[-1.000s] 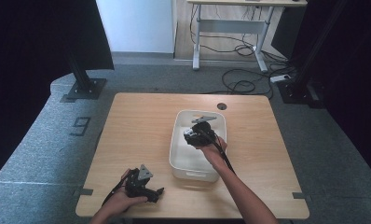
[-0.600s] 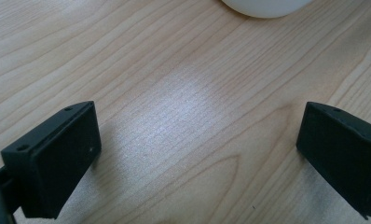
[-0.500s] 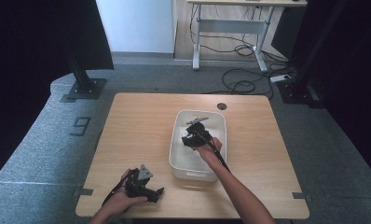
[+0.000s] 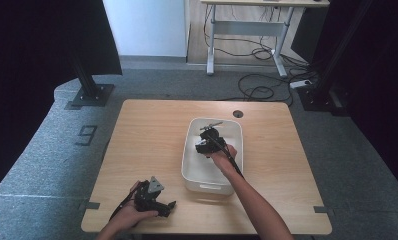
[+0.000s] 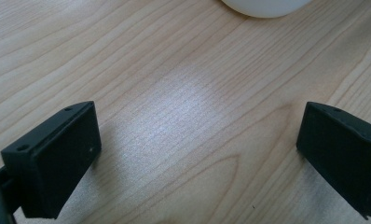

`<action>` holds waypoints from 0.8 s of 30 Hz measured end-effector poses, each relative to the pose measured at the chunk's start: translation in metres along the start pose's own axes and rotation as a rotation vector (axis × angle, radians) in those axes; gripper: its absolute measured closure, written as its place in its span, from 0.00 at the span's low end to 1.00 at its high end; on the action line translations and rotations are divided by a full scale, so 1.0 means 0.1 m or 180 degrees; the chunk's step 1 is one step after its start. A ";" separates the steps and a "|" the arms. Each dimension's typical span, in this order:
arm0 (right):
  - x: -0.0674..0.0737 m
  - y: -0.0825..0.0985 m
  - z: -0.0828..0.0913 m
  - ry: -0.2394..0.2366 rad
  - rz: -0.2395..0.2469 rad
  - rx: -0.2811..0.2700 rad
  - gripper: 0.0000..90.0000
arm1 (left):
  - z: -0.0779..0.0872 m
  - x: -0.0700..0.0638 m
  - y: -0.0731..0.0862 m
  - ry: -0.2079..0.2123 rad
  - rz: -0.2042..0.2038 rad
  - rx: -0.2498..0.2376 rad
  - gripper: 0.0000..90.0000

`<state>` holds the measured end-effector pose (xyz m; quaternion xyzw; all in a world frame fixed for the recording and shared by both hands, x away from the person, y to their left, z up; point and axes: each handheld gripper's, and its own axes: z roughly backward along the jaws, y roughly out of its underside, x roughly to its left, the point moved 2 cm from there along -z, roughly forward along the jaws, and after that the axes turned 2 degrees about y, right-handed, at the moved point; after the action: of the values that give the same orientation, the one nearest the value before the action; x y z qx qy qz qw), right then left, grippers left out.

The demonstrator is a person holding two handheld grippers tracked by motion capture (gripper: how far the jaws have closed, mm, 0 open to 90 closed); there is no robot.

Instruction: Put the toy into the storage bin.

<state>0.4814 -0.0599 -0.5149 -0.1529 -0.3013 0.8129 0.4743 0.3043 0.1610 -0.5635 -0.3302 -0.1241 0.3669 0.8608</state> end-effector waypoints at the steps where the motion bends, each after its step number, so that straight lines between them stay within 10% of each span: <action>1: -0.01 0.01 -0.02 -0.0030 -0.0008 0.0030 0.55 | 0.00 0.00 0.00 0.0001 0.0000 -0.0002 0.00; 24: 0.04 0.09 -0.17 -0.0097 0.0107 0.0317 0.54 | 0.00 0.00 0.00 0.0001 -0.0007 0.0004 0.00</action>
<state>0.4824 -0.0539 -0.5332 -0.1218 -0.2650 0.8370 0.4630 0.3043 0.1611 -0.5635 -0.3295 -0.1240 0.3660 0.8614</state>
